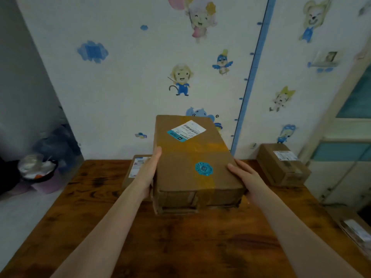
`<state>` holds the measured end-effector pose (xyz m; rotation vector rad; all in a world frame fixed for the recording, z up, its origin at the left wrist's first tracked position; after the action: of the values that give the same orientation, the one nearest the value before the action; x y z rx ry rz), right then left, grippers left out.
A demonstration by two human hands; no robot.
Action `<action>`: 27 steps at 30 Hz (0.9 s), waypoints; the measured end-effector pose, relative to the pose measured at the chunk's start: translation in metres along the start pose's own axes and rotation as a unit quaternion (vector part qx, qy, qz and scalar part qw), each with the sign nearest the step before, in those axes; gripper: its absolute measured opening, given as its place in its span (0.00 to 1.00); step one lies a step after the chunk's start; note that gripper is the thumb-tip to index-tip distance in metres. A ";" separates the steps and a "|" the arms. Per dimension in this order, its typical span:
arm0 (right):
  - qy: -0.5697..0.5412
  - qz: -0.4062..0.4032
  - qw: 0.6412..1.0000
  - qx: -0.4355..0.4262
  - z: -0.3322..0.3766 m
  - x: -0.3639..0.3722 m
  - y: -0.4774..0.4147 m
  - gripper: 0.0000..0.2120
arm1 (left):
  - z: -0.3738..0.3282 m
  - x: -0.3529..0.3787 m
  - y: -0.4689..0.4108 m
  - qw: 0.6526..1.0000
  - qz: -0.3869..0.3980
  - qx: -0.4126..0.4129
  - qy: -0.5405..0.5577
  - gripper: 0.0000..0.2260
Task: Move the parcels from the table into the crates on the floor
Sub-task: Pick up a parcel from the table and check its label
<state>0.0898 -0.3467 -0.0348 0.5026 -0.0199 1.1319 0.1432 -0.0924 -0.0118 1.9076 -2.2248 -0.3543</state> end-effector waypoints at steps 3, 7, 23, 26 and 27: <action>-0.023 -0.021 0.999 -0.026 -0.007 -0.012 0.006 0.26 | 0.018 0.010 -0.009 0.998 0.025 -0.049 0.027 0.27; -0.036 -0.036 0.998 -0.035 -0.010 -0.040 0.013 0.26 | 0.033 0.035 -0.010 0.997 0.026 -0.053 0.049 0.25; -0.013 -0.082 0.993 -0.089 0.055 -0.281 0.056 0.25 | 0.071 0.284 0.048 0.995 0.066 -0.019 0.076 0.24; -0.019 -0.100 0.991 -0.090 0.069 -0.334 0.061 0.25 | 0.077 0.339 0.057 0.993 0.086 -0.030 0.077 0.24; -0.025 -0.107 0.990 -0.090 0.076 -0.360 0.063 0.25 | 0.078 0.365 0.059 0.992 0.097 -0.034 0.071 0.24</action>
<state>-0.1045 -0.6654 -0.0393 0.3623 -0.1077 0.8976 0.0079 -0.4404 -0.0728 1.6116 -2.2484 -0.2514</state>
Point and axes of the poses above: each hand's wrist, its own y-axis away from the middle knuckle, its own x-axis out of the palm, z = x × y, the point moved 1 cm from there along -y, towards the middle knuckle, and after that the axes turned 8 degrees about -y, right-handed, at the moved point
